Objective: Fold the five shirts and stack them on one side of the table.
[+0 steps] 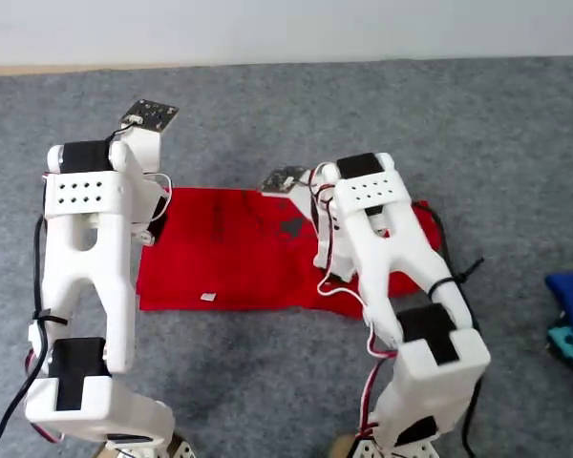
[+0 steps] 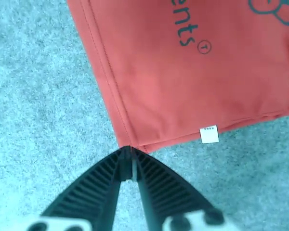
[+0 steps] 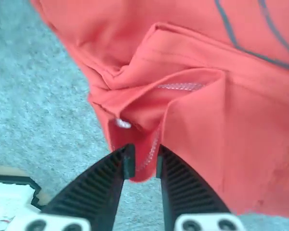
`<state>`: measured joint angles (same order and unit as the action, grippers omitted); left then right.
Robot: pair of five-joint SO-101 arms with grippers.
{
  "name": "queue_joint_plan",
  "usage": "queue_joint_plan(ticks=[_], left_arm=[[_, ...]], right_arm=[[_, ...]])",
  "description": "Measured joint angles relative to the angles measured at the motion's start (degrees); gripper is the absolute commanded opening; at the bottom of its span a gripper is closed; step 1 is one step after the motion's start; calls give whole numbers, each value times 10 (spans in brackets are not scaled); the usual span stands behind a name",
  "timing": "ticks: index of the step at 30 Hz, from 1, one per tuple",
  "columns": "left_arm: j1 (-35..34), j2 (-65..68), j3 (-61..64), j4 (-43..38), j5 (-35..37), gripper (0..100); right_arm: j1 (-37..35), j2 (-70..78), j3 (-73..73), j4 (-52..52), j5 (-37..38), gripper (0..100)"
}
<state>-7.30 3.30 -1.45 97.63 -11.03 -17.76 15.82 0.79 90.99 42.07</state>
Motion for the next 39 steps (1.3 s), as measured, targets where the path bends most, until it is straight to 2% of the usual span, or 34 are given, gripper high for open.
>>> queue_joint_plan(ticks=[3,6,19,22,26,30,39], left_arm=[[0,0,0,0,0,3],[0,0,0,0,0,3],[0,0,0,0,0,3],[0,0,0,0,0,3],[0,0,0,0,0,3],[0,0,0,0,0,3],[0,0,0,-6,0,3]], right_arm=[[3,36,0,-9,-1,72],[5,56,-4,-22,-1,6],[61,62,-139,-24,28,10],[60,62,-145,-18,29,30],[53,62,-146,31,29,119],[43,62,-146,55,30,125],[30,109,-146,41,30,125]])
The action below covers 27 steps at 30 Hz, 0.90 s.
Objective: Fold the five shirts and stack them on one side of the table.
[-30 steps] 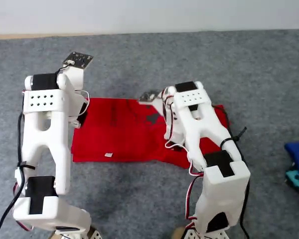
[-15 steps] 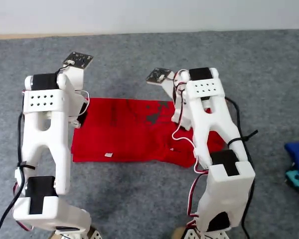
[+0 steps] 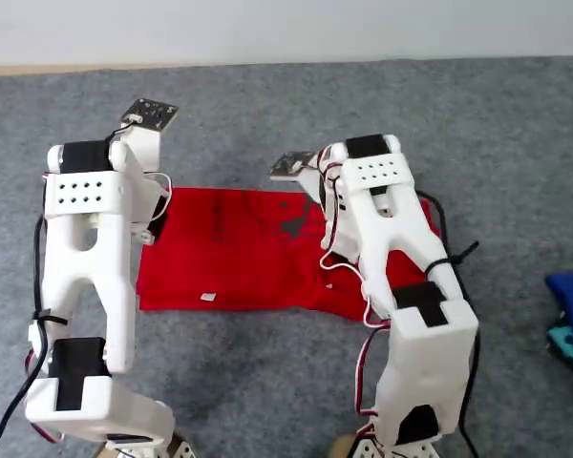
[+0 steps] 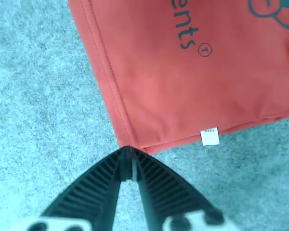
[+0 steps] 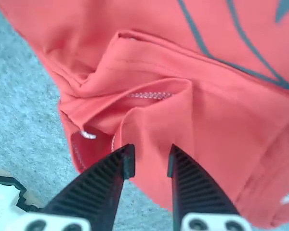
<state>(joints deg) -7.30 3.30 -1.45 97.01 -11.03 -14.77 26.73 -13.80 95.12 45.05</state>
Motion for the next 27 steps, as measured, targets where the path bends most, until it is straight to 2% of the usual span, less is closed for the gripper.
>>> queue_joint_plan(ticks=[6,11,18,27], left_arm=[[0,0,0,0,0,3],[0,0,0,0,0,3],[0,0,0,-1,0,3],[0,0,0,-1,0,3]], right_arm=[[-14,25,-1,-19,0,121],[-12,39,-2,-35,11,53],[-10,46,-2,-45,27,46],[57,46,-60,-45,48,18]])
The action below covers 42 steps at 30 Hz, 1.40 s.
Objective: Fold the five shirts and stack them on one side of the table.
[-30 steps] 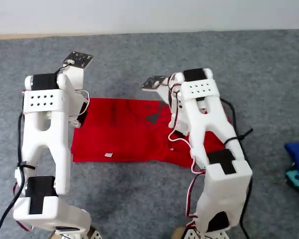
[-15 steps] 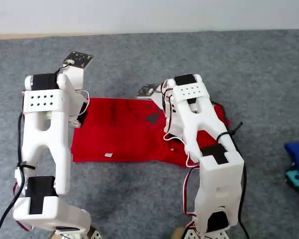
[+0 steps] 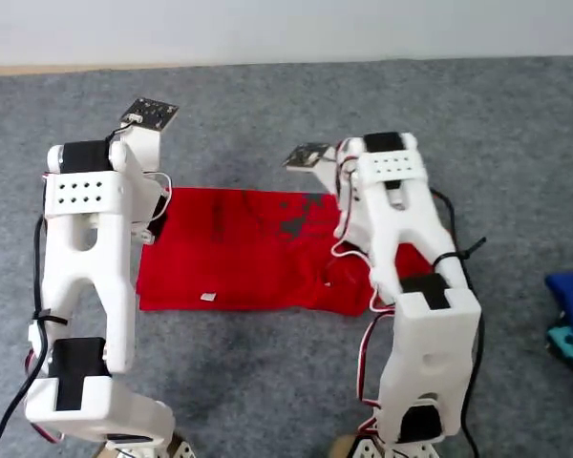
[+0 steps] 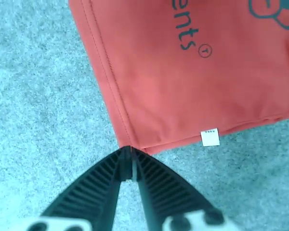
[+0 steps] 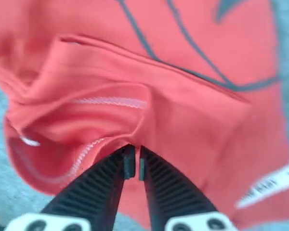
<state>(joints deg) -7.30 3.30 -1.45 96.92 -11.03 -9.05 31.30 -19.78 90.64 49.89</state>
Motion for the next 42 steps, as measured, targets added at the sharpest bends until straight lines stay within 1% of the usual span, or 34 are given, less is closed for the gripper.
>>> queue_joint_plan(ticks=[5,9,12,15,18,22,27,34,39,42], left_arm=[[0,0,0,0,0,3],[0,0,0,0,0,3],[0,0,0,0,0,3],[0,0,0,0,0,3],[0,0,3,-4,0,3],[0,0,19,-20,0,3],[0,0,27,-25,0,3],[0,0,29,-25,0,3],[0,0,29,-25,0,3],[0,0,29,-25,0,3]], right_arm=[[30,0,-43,0,12,18],[38,0,-52,-4,15,22],[34,0,-52,6,15,58],[29,0,-53,48,15,107],[4,0,-53,93,13,126],[-16,0,-53,96,3,143],[-45,4,-53,96,1,143],[-49,46,-53,84,1,139],[-53,47,-53,79,1,65],[-52,47,-53,62,3,46]])
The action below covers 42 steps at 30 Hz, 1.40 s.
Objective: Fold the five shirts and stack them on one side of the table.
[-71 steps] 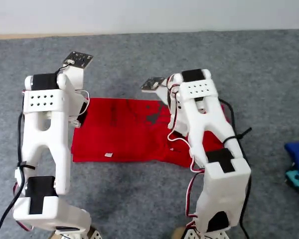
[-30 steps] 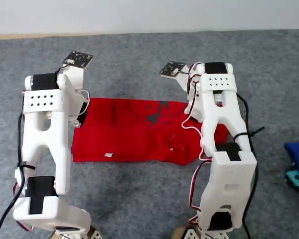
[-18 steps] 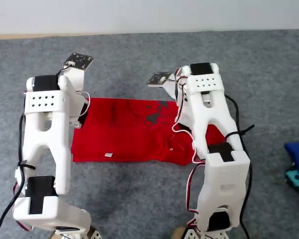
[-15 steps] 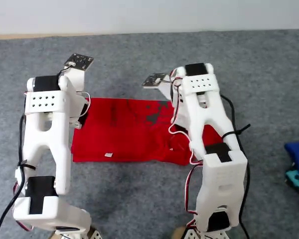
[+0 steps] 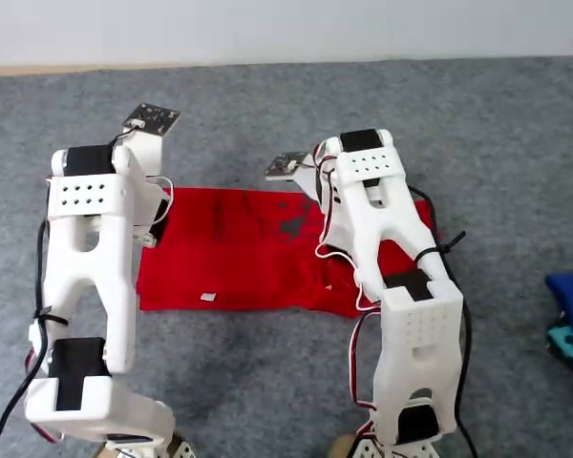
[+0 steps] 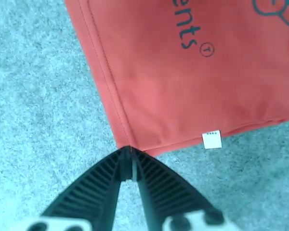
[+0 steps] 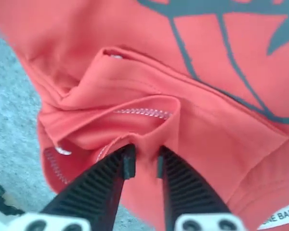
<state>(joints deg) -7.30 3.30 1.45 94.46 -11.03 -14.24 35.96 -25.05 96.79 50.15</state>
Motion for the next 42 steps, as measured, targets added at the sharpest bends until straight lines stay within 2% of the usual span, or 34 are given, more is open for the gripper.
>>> queue_joint_plan(ticks=[15,23,29,34,42], left_arm=[[0,0,0,0,0,3],[0,0,0,0,0,4],[9,0,0,0,0,4],[14,0,0,0,0,4],[14,0,0,0,0,4]], right_arm=[[48,0,0,-55,7,46],[97,1,-73,-55,7,46],[94,1,-80,-50,15,54],[78,1,-80,28,15,130],[46,1,-80,35,-25,163]])
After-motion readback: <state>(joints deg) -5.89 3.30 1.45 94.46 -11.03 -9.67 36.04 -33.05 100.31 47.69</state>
